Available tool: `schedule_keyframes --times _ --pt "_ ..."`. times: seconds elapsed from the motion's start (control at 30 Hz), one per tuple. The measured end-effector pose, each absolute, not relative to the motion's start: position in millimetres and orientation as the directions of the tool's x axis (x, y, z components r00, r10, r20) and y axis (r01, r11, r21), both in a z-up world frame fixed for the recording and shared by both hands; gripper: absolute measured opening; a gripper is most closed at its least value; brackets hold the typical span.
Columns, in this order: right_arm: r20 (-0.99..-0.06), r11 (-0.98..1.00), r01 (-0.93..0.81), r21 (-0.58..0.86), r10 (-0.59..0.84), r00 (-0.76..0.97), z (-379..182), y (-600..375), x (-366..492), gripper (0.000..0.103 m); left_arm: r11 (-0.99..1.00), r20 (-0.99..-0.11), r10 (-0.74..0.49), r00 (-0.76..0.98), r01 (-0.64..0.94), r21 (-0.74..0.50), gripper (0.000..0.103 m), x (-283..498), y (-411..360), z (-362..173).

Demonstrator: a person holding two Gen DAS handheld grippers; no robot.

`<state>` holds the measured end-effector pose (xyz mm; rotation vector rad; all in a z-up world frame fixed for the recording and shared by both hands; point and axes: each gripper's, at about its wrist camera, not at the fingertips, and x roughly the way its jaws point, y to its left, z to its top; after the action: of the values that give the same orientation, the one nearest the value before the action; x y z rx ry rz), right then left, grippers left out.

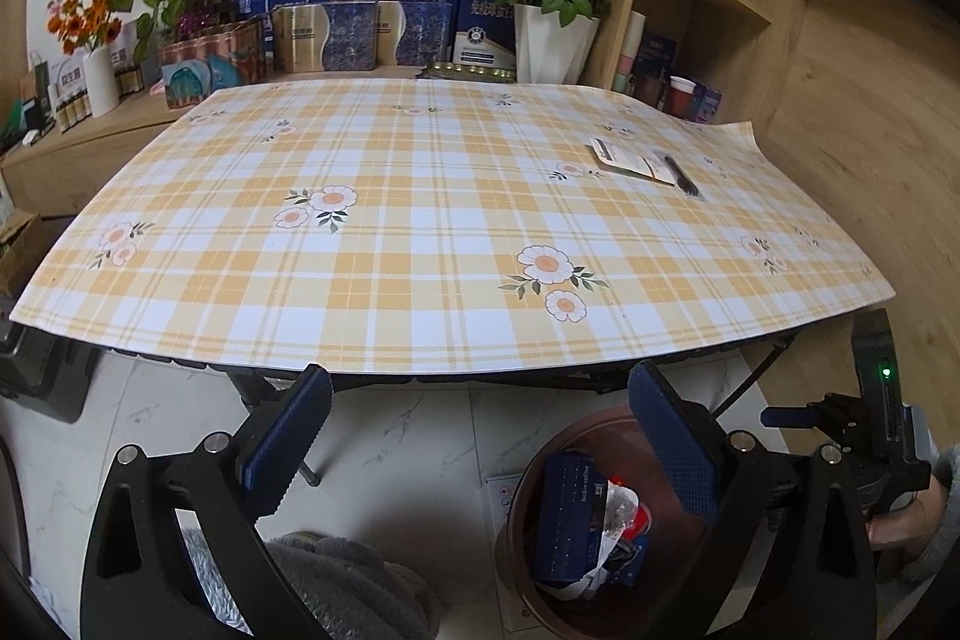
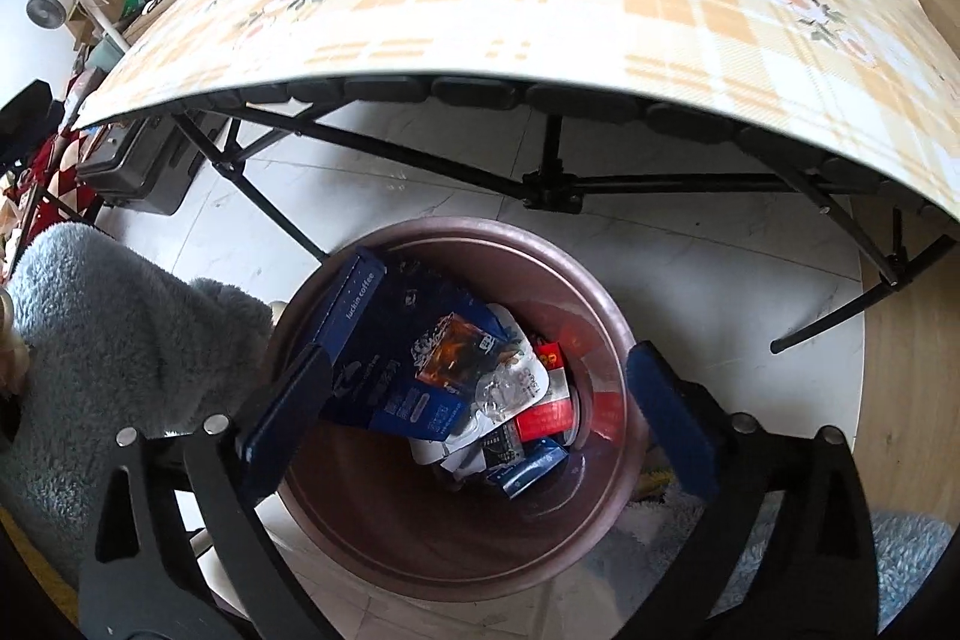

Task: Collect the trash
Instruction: 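Move both grippers back over the table toward the white packet and spoon, then grasp the white printed packet with the left gripper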

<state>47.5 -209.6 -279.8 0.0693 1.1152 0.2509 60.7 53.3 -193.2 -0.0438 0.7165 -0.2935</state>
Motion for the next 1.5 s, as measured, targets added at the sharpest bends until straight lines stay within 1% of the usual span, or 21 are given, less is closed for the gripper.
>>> schedule_keyframes --times 0.23,0.43,0.57,0.73,0.83,0.97,1.07,1.23,1.37,1.5 --pt "-0.838 0.971 -0.156 0.181 0.236 0.492 -261.2 -214.6 44.2 0.097 0.960 -0.639 -0.276 0.718 0.235 -0.151 0.097 61.5 56.1 -193.3" --pt "-0.808 0.968 -0.134 0.213 0.252 0.533 -244.8 -226.7 44.7 0.097 0.961 -0.635 -0.271 0.723 0.242 -0.135 0.097 60.5 53.7 -189.1" --pt "-0.774 0.970 -0.110 0.216 0.239 0.587 -221.9 -242.8 47.2 0.097 0.956 -0.588 -0.288 0.756 0.268 -0.123 0.097 58.9 53.1 -172.9" --pt "-0.726 0.972 -0.060 0.227 0.210 0.655 -186.4 -275.5 61.2 0.097 0.953 -0.537 -0.282 0.795 0.299 -0.058 0.097 70.8 44.2 -144.3" --pt "-0.689 0.970 -0.046 0.240 0.203 0.695 -165.0 -294.5 72.0 0.097 0.945 -0.507 -0.306 0.806 0.321 -0.060 0.097 84.5 40.5 -127.3" --pt "-0.655 0.977 -0.030 0.213 0.166 0.737 -140.8 -314.0 88.0 0.097 0.935 -0.490 -0.337 0.804 0.347 -0.074 0.097 106.9 31.5 -110.0" --pt "-0.638 0.980 -0.025 0.196 0.146 0.756 -129.5 -327.6 99.0 0.097 0.933 -0.494 -0.348 0.797 0.346 -0.099 0.097 126.9 24.0 -101.4" --pt "-0.636 0.984 0.004 0.180 0.113 0.764 -121.8 -347.0 118.1 0.097 0.918 -0.515 -0.391 0.762 0.363 -0.160 0.097 162.2 6.8 -97.4" --pt "-0.659 0.981 0.053 0.185 0.084 0.748 -131.2 -361.5 133.9 0.097 0.902 -0.556 -0.425 0.714 0.384 -0.196 0.097 188.8 -12.4 -105.8" --pt "-0.681 0.969 0.121 0.215 0.060 0.730 -149.2 -378.2 149.5 0.097 0.872 -0.619 -0.485 0.617 0.398 -0.286 0.097 223.9 -35.8 -122.9"
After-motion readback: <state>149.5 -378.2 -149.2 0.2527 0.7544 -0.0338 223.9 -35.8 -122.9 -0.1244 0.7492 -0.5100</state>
